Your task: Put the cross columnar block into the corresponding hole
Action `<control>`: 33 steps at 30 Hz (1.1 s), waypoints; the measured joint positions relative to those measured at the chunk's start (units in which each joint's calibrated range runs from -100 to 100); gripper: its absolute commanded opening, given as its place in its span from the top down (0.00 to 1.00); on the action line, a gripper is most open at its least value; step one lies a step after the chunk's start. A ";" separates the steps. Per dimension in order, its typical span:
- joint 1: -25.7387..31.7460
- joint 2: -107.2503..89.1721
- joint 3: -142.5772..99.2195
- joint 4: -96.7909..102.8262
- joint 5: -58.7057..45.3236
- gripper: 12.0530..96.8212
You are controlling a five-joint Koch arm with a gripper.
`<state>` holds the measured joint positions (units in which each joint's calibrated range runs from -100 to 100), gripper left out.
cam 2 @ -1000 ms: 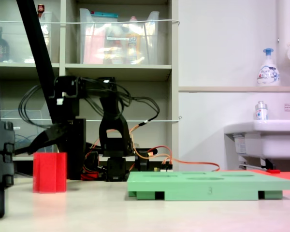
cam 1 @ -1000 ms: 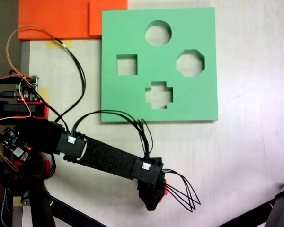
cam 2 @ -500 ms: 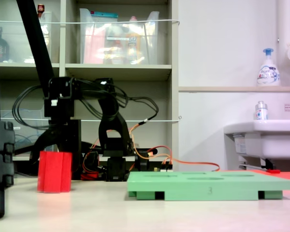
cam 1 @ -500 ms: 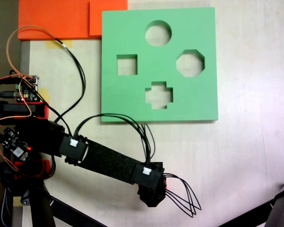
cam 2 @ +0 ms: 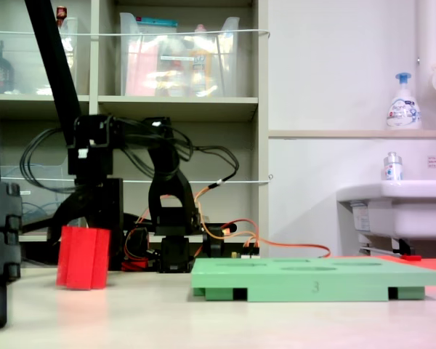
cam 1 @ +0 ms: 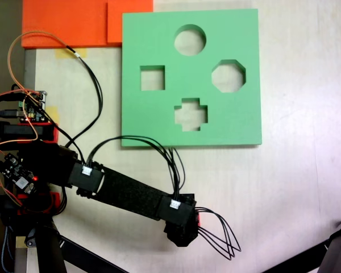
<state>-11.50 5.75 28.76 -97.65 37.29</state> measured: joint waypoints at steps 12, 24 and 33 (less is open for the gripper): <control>5.03 -11.49 -0.69 -0.49 4.00 0.64; 14.75 -19.70 -0.69 -0.49 11.18 0.67; 22.81 -20.38 4.21 -0.49 19.68 0.67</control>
<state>11.31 -14.64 32.97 -98.14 56.97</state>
